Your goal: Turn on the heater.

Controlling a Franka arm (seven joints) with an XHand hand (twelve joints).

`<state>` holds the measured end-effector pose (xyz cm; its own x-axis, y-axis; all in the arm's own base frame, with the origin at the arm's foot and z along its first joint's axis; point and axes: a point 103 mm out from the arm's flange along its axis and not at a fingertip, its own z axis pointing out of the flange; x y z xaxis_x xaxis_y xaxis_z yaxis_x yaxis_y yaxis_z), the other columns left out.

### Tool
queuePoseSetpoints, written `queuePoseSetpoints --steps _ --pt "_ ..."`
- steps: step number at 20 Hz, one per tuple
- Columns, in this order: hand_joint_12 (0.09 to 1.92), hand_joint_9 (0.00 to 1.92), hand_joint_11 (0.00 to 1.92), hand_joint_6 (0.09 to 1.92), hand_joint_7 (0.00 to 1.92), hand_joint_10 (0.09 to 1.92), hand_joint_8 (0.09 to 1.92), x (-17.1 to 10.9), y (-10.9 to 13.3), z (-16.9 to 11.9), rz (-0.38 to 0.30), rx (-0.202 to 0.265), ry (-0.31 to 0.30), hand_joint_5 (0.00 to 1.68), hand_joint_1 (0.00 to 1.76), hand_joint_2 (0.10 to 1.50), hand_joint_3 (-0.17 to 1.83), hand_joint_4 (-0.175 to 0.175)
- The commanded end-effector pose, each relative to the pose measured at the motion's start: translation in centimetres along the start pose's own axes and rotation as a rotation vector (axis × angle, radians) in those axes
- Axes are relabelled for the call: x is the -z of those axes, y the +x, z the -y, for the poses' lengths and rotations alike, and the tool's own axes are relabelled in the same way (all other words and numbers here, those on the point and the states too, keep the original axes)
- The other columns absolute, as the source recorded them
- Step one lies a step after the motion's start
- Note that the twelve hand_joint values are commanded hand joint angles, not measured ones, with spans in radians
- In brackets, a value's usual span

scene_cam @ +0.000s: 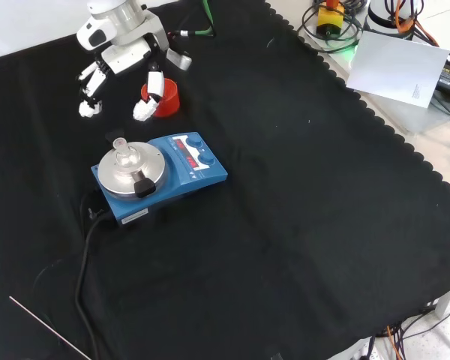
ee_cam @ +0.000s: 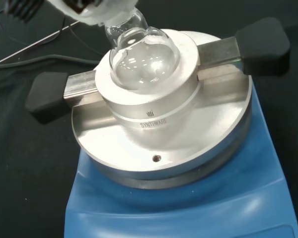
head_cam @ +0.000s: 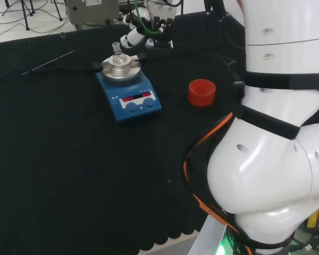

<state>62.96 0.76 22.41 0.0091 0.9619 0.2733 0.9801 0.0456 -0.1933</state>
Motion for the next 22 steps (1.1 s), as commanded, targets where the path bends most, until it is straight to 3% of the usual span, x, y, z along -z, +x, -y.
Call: queuePoseSetpoints --steps 1,11,14,17,20,22 --pt "1.36 0.51 0.12 0.11 0.37 0.63 0.64 1.3 0.6 2.0 0.005 -0.007 -0.037 0.38 0.81 0.65 0.66 -0.009" --pt "1.36 0.52 0.12 0.09 0.37 0.64 0.64 3.2 -0.1 6.6 0.017 -0.015 -0.062 0.38 0.81 0.65 0.66 -0.009" --pt "1.36 0.59 0.18 0.09 0.49 0.63 0.65 3.5 -0.6 8.5 0.035 -0.025 -0.059 0.39 0.86 0.66 0.67 -0.009" --pt "1.3 0.94 0.49 0.09 0.89 0.54 0.65 3.6 -1.0 10.2 0.065 -0.032 -0.051 0.39 0.97 0.65 0.73 -0.02" --pt "1.04 1.31 1.02 0.09 1.23 0.48 0.72 3.7 -1.3 11.8 0.102 -0.041 -0.04 0.39 1.07 0.67 0.75 -0.044" --pt "0.89 1.51 1.39 0.09 1.4 0.62 0.93 3.6 -1.4 12.9 0.128 -0.043 -0.031 0.38 1.12 0.68 0.74 -0.058"
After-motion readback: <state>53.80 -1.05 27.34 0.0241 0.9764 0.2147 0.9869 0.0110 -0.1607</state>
